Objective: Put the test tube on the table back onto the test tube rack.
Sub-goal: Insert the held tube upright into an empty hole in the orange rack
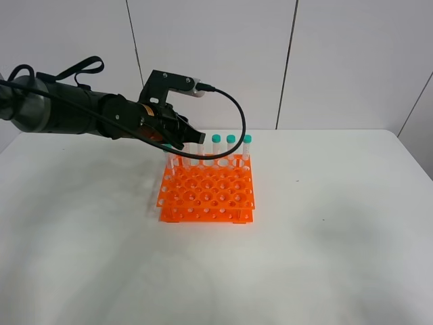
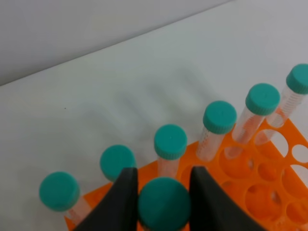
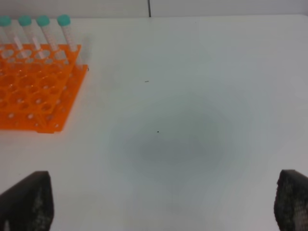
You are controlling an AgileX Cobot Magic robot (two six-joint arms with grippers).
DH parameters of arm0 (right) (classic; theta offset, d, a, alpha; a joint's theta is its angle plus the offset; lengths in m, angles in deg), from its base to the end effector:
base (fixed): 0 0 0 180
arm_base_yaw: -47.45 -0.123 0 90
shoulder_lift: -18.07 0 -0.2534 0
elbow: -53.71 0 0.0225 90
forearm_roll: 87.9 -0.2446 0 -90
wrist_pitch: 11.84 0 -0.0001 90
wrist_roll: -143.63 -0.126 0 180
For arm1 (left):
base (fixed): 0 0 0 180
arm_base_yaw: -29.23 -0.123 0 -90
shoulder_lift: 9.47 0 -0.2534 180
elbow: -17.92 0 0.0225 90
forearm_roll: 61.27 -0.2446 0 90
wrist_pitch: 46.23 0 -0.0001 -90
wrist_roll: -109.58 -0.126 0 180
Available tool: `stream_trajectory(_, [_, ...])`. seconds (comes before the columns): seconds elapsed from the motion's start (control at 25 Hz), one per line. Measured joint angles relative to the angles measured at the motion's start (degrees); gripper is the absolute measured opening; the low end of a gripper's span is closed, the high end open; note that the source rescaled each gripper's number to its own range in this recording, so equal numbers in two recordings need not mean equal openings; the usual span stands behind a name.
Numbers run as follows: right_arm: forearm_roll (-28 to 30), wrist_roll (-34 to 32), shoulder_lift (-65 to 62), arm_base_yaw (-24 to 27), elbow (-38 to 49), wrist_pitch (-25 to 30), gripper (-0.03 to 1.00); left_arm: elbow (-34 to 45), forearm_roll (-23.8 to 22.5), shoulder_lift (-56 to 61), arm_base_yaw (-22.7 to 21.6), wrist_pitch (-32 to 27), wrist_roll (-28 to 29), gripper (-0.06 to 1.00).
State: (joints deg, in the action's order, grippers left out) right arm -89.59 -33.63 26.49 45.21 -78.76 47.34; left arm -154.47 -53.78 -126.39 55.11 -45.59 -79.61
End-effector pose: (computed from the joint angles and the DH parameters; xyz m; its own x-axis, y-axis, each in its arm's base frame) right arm 0.0532 0.0053 0.2621 -0.4219 -0.0492 -0.9053 -0.0758 0.9969 -0.0189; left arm 0.3901 -0.1891 0.1585 -0.4886 0.2700 -0.8297 0.4501 0.8926 0.0254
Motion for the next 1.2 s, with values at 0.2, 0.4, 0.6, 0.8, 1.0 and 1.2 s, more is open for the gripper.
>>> stream_trajectory(0.2, [0.0,0.0,0.0,0.0,0.0,0.0,1.00,0.0,0.0,0.0,0.0,0.3,-1.0,0.00])
stream_trajectory(0.4, [0.0,0.0,0.0,0.0,0.0,0.0,1.00,0.0,0.0,0.0,0.0,0.9,-1.3,0.00])
stream_trajectory(0.6, [0.0,0.0,0.0,0.0,0.0,0.0,1.00,0.0,0.0,-0.3,0.0,1.0,-1.3,0.00])
stream_trajectory(0.8, [0.0,0.0,0.0,0.0,0.0,0.0,1.00,0.0,0.0,-1.7,0.0,1.0,-1.4,0.00])
stream_trajectory(1.0, [0.0,0.0,0.0,0.0,0.0,0.0,1.00,0.0,0.0,-1.8,0.0,1.0,-1.5,0.00])
stream_trajectory(1.2, [0.0,0.0,0.0,0.0,0.0,0.0,1.00,0.0,0.0,-1.8,0.0,1.3,-1.5,0.00])
